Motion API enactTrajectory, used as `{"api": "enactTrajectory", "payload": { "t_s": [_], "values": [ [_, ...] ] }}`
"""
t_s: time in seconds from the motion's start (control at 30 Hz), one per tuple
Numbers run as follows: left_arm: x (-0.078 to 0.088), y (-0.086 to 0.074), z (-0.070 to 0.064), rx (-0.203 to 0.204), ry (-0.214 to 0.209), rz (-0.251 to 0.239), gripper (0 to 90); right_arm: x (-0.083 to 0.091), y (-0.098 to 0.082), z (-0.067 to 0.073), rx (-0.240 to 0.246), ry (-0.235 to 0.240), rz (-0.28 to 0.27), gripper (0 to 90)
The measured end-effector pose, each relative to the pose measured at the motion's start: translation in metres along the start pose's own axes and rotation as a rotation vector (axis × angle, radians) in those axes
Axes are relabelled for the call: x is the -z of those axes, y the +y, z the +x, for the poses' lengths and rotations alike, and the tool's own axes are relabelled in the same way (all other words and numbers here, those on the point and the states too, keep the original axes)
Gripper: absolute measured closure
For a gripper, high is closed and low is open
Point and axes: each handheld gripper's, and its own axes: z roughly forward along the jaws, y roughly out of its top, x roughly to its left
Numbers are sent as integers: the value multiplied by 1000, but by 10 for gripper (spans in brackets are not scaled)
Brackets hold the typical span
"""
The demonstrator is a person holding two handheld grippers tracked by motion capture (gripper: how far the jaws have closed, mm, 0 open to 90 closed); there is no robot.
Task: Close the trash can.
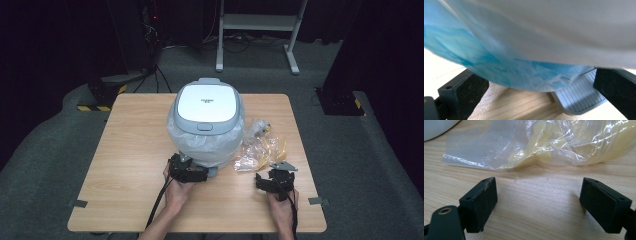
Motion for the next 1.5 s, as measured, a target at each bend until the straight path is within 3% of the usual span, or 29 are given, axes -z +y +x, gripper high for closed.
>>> {"api": "enactTrajectory", "payload": {
  "t_s": [0.13,0.17,0.33,0.37,1.0,1.1,1.27,1.3,1.5],
  "values": [
    [0,-1,0,1,9,-8,4,0,0,0,0,0,0,144],
    [2,0,3,-46,10,25,4,0,0,0,0,0,0,144],
    [1,-2,1,-32,5,9,4,0,0,0,0,0,0,144],
    [-1,-2,-1,-6,6,-15,4,0,0,0,0,0,0,144],
    [-3,-6,-2,-25,23,0,5,0,0,1,2,5,1,144],
    [-6,-7,-3,-5,32,-15,6,0,0,1,2,6,2,144],
    [-7,-8,-3,-19,37,13,7,0,0,0,4,6,1,143],
    [-8,-8,-4,-3,46,-2,7,0,0,0,4,6,1,142],
    [-8,-8,-3,-12,41,12,8,0,0,0,8,13,3,137]
  ]
}}
